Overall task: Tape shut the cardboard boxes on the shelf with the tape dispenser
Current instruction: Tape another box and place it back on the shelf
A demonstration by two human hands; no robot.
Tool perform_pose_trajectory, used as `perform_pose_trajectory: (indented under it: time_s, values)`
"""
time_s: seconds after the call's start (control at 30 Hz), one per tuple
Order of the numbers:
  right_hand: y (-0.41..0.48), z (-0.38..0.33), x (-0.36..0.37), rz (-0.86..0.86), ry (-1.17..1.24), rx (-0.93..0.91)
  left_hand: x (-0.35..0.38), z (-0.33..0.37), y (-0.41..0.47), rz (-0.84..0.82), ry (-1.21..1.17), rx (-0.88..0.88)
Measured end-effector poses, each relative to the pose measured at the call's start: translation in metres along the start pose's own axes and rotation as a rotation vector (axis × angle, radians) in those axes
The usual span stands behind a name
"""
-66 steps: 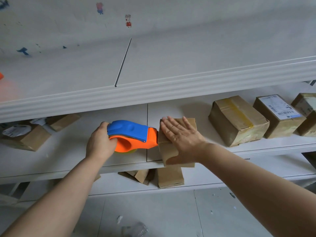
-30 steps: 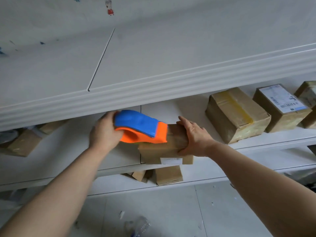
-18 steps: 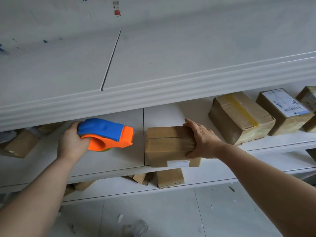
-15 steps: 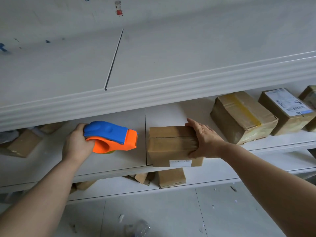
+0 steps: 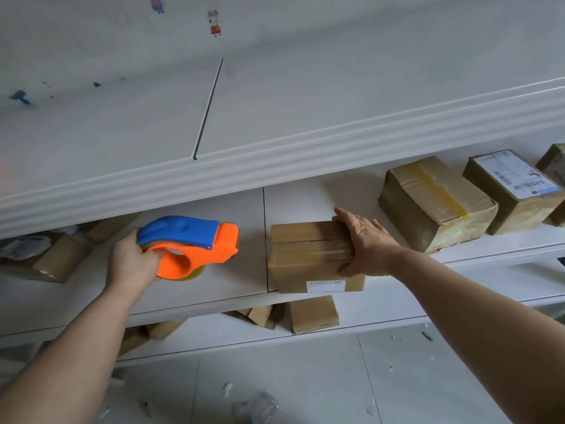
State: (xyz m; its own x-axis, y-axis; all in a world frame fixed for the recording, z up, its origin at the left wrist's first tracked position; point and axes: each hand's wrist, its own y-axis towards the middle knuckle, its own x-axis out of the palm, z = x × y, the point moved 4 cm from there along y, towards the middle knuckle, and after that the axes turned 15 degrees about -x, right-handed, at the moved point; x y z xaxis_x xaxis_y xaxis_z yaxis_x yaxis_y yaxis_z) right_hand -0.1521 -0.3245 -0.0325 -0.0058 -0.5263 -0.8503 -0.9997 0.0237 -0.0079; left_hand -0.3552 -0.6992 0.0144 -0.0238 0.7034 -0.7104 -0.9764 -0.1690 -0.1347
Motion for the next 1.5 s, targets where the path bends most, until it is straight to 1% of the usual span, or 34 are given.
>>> perform_pose_trajectory:
  time_s: [0.17, 0.37, 0.53, 0.77, 0.97, 1.03, 1.1, 1.17, 1.23, 1.3, 1.4, 1.43, 1.5]
  values:
    - [-0.001, 0.000, 0.000, 0.008, 0.012, -0.030, -0.005, -0.004, -0.009, 0.036, -0.037, 0.012]
    - [-0.002, 0.008, 0.001, -0.039, -0.008, -0.053, -0.002, 0.016, -0.021, 0.081, 0.028, 0.086]
    - [0.002, 0.010, 0.003, -0.039, -0.011, -0.055, 0.007, 0.014, -0.012, 0.113, 0.066, 0.114]
    - [0.002, 0.012, 0.001, -0.038, -0.012, -0.048, 0.026, 0.003, -0.001, 0.106, 0.108, 0.079]
    - [0.000, 0.012, 0.004, -0.052, -0.017, -0.056, 0.041, 0.005, -0.015, 0.118, 0.160, 0.080]
    - [0.002, 0.008, 0.002, -0.079, -0.052, -0.055, 0.049, 0.003, -0.020, 0.122, 0.196, 0.080]
    - [0.003, 0.000, 0.002, -0.138, -0.142, -0.052, 0.059, 0.004, -0.026, 0.115, 0.229, 0.089]
    - [0.004, -0.009, 0.005, -0.226, -0.325, -0.058, 0.070, 0.006, -0.032, 0.093, 0.243, 0.103]
    - [0.002, -0.014, 0.010, -0.259, -0.490, -0.043, 0.077, 0.006, -0.035, 0.072, 0.243, 0.098]
    - [0.002, -0.020, 0.013, -0.218, -0.528, -0.021, 0.078, 0.004, -0.036, 0.063, 0.238, 0.089]
    - [0.004, -0.035, 0.025, -0.153, -0.522, -0.122, 0.076, 0.002, -0.035, 0.059, 0.241, 0.094]
    - [0.004, -0.038, 0.028, -0.156, -0.522, -0.142, 0.076, 0.001, -0.034, 0.059, 0.245, 0.095]
    - [0.007, -0.039, 0.028, -0.180, -0.519, -0.127, 0.076, 0.000, -0.034, 0.057, 0.245, 0.089]
